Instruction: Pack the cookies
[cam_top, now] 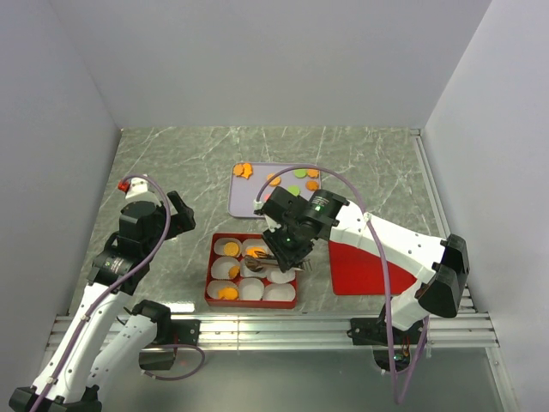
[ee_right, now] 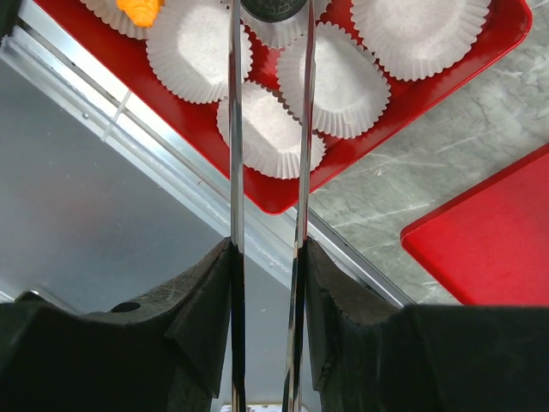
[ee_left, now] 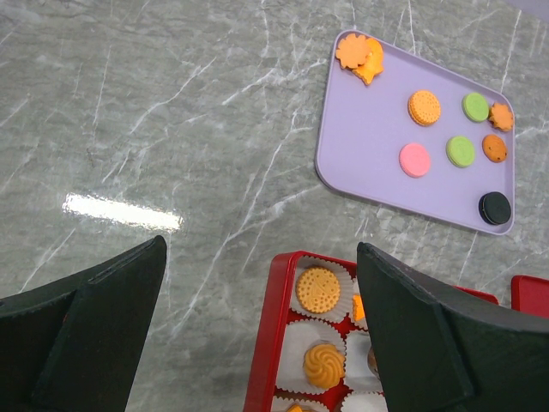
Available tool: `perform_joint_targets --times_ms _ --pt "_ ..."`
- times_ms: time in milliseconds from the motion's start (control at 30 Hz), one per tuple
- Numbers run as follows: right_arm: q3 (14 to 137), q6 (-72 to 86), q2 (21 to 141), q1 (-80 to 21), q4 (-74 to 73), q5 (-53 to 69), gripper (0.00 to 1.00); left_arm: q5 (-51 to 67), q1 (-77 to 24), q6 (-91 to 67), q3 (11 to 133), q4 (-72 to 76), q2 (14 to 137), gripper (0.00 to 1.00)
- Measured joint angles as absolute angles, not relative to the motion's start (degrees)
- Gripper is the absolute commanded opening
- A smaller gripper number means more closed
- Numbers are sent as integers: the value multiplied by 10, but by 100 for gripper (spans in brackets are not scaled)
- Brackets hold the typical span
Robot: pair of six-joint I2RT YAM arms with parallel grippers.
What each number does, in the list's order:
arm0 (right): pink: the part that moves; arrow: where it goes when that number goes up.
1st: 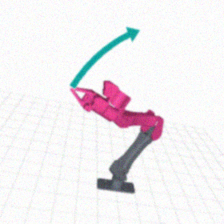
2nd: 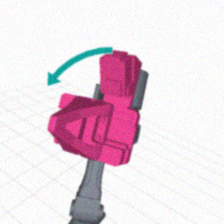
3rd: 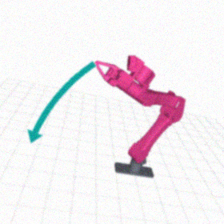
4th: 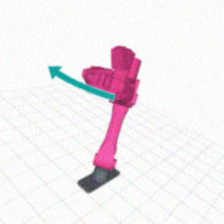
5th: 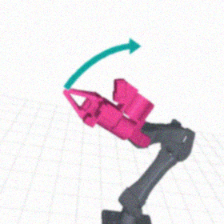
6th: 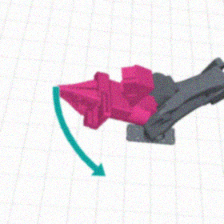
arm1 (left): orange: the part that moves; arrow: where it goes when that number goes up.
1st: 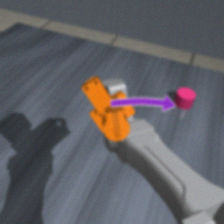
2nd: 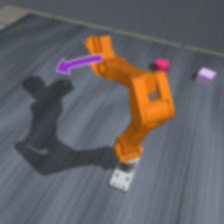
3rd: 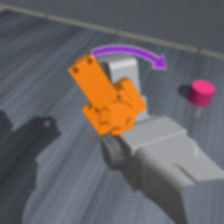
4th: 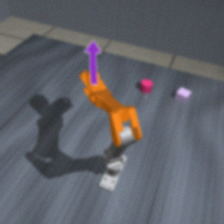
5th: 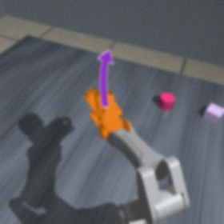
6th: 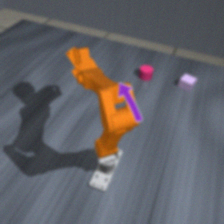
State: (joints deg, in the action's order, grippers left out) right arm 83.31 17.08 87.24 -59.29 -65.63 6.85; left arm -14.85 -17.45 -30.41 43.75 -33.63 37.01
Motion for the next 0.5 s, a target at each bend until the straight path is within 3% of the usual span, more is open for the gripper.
perform_joint_targets --times_ms 500 --pt "845 171 872 -593 -656 67 49 -148 -175 -304 437 -336 370 98"
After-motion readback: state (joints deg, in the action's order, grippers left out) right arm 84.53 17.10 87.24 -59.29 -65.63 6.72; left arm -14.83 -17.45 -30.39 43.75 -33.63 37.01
